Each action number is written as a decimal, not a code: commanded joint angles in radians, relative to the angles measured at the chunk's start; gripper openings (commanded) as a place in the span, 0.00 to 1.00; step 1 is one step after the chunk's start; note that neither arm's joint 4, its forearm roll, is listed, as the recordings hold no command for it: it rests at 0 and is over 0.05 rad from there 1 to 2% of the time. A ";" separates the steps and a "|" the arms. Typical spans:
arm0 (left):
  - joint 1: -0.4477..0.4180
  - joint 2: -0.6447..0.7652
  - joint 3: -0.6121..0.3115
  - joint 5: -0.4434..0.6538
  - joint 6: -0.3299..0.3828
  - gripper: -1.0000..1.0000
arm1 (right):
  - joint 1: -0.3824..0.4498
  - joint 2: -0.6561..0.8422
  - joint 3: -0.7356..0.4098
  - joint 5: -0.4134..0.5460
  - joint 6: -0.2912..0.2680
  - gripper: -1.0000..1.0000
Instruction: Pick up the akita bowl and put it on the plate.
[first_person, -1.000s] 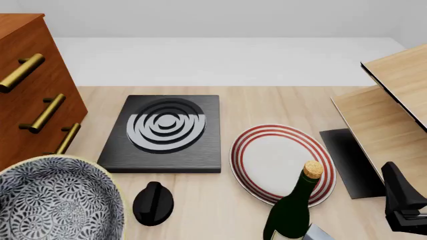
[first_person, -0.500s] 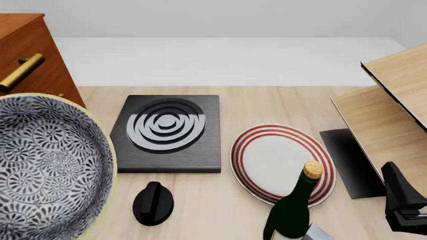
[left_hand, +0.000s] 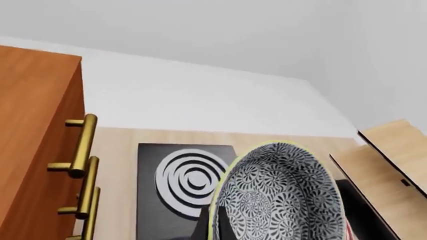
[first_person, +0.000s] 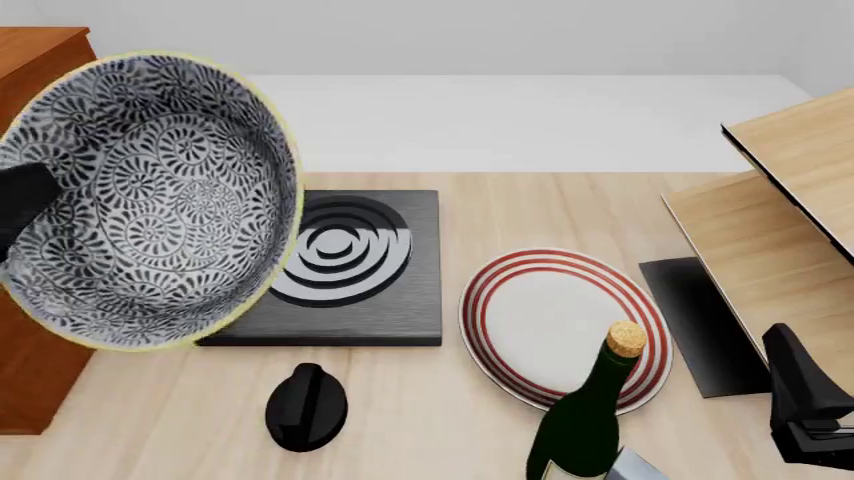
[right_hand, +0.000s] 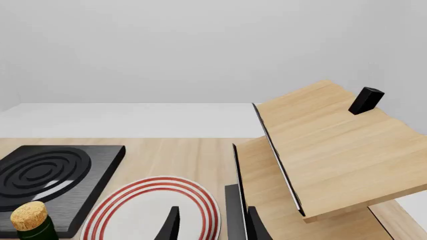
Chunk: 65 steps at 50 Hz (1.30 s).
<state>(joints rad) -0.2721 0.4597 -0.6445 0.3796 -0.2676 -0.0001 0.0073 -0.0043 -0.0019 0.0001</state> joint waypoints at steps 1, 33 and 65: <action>-0.071 0.214 -0.032 -0.183 -0.043 0.00 | 0.000 0.000 0.000 0.000 0.000 1.00; -0.286 0.801 -0.213 -0.461 -0.045 0.00 | 0.000 0.000 0.000 0.000 0.000 1.00; -0.430 1.037 -0.301 -0.527 -0.130 0.00 | 0.000 0.000 0.000 0.000 0.000 1.00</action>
<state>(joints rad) -0.6658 1.4488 -0.9432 -0.1002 -0.3548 -0.0001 0.0073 -0.0043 -0.0019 0.0001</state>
